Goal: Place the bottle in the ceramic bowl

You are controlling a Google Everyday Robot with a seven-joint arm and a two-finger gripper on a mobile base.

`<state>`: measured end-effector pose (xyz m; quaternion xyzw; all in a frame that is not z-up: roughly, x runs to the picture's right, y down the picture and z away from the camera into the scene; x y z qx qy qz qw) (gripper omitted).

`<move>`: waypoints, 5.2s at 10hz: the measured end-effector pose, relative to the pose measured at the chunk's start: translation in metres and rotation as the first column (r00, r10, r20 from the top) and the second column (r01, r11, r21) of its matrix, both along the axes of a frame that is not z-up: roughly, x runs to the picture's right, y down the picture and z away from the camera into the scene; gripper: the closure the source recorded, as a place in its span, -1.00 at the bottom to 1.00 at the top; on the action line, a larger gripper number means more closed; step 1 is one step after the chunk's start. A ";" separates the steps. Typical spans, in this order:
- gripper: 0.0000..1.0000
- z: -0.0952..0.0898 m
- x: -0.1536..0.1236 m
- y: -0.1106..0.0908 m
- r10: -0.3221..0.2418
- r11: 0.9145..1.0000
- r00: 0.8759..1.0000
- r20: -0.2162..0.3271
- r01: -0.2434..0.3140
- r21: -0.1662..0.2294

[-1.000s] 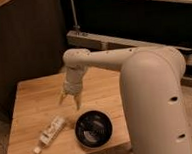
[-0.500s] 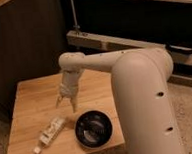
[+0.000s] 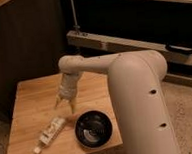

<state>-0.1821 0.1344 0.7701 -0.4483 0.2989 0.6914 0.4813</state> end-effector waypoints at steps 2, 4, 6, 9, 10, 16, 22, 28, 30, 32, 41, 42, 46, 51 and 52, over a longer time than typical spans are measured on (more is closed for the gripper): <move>-0.30 0.005 -0.003 0.003 0.003 1.000 1.000 0.002 -0.003 -0.008; -0.30 0.007 -0.009 0.007 -0.003 1.000 1.000 0.007 0.003 -0.015; -0.30 0.008 -0.014 0.012 -0.013 1.000 1.000 0.005 0.013 -0.026; -0.30 0.009 -0.019 0.021 -0.026 0.999 1.000 -0.001 0.026 -0.033; -0.30 0.010 -0.019 0.024 -0.029 0.999 1.000 -0.004 0.029 -0.035; -0.30 0.020 -0.026 0.037 -0.027 0.999 0.999 -0.023 0.026 -0.047; -0.30 0.030 -0.038 0.050 -0.021 0.997 0.999 -0.039 0.019 -0.069; -0.30 0.040 -0.048 0.059 -0.022 0.996 0.999 -0.028 0.019 -0.092; -0.30 0.041 -0.049 0.060 -0.034 0.994 0.999 -0.008 0.033 -0.102; -0.30 0.039 -0.048 0.060 -0.044 0.993 0.999 0.017 0.045 -0.110; -0.06 0.023 -0.048 0.065 -0.098 0.989 0.993 0.069 0.105 -0.106; -0.06 0.022 -0.048 0.068 -0.112 0.988 0.991 0.068 0.118 -0.102; -0.26 0.019 -0.052 0.075 -0.141 0.985 0.988 0.055 0.146 -0.088; -0.57 0.020 -0.051 0.077 -0.144 0.985 0.988 0.048 0.148 -0.091; -0.57 0.021 -0.050 0.078 -0.142 0.984 0.988 0.052 0.147 -0.097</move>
